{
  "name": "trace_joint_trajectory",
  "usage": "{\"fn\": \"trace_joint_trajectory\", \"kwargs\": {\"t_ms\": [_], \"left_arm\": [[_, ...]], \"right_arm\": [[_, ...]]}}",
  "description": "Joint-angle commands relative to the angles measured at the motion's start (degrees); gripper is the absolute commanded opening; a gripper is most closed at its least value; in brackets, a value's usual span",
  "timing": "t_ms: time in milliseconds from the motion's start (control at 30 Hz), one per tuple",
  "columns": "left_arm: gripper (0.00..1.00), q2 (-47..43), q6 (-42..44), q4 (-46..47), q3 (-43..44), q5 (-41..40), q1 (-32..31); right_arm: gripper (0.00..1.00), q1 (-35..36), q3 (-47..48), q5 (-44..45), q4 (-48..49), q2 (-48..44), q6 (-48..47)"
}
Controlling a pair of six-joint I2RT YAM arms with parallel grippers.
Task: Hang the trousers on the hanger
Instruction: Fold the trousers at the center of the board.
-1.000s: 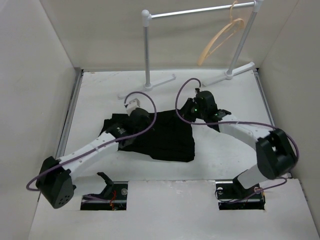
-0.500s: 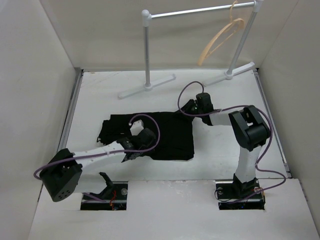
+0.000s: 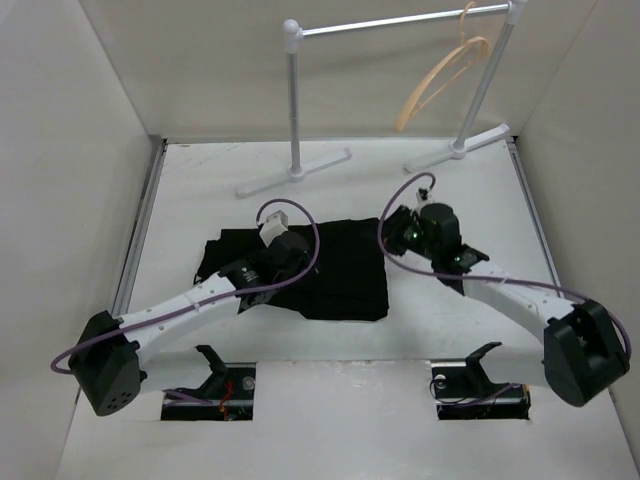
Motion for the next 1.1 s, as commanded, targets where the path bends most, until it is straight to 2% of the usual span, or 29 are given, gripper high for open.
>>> {"fn": "trace_joint_trajectory", "kwargs": {"t_ms": [0,133,267,367,400,467,533,567,667,767,800,833,867,900,933,1000,1067], "left_arm": [[0.26,2.48,1.76,2.57,2.17,2.38,2.64],[0.26,3.37,2.72,3.72,2.35,3.88,5.37],[0.26,2.75,4.13,3.46,1.73,4.49,8.27],[0.26,1.44,4.75,2.93,1.03,5.46,10.2],[0.26,0.65,5.01,2.75,0.68,5.72,10.82],[0.27,-0.93,5.36,2.05,0.24,5.73,12.13],[0.28,-2.51,5.71,0.82,0.06,5.73,13.37],[0.28,-3.31,6.06,0.21,0.06,5.73,13.89],[0.29,-5.42,7.47,-1.46,0.24,5.99,15.48],[0.3,-6.83,8.87,-2.26,0.24,6.43,16.97],[0.3,-7.0,9.31,-2.43,0.33,6.6,17.32],[0.31,-7.09,9.75,-2.43,0.33,6.87,17.67],[0.31,-7.09,10.02,-2.43,0.41,7.13,17.85],[0.31,-7.09,10.54,-2.43,0.5,7.48,18.12],[0.31,-6.83,11.24,-2.35,0.68,7.83,18.29],[0.31,-6.39,12.21,-2.35,0.94,8.27,18.64],[0.29,-5.95,13.35,-2.43,1.12,8.71,18.91]], "right_arm": [[0.21,5.34,-8.68,4.47,-6.04,-3.65,0.47],[0.17,10.53,-16.86,7.81,-1.83,-5.86,4.34],[0.17,10.28,-22.84,9.23,3.36,-1.66,6.63],[0.2,9.4,-22.59,8.0,2.49,1.78,6.46],[0.25,9.4,-21.98,7.91,1.53,1.79,6.28],[0.41,10.27,-20.31,7.73,-1.19,-0.57,5.14],[0.58,10.45,-17.77,7.65,-5.75,-5.31,3.91],[0.63,10.45,-16.19,7.64,-8.64,-7.94,3.12],[0.71,8.53,-10.22,7.91,-18.13,-15.77,-0.65],[0.72,4.32,-3.8,7.47,-25.7,-20.52,-4.52],[0.69,2.47,-1.34,7.12,-27.29,-21.23,-5.75],[0.6,0.54,1.38,6.42,-28.18,-21.5,-7.15],[0.5,-0.96,3.76,5.72,-28.62,-21.33,-8.12],[0.32,-3.5,8.04,4.84,-28.71,-20.72,-9.53],[0.23,-5.61,11.57,4.22,-28.28,-19.76,-10.41],[0.15,-8.69,18.08,3.08,-27.22,-17.12,-12.08],[0.15,-11.85,26.33,2.29,-26.78,-12.91,-14.19]]}}
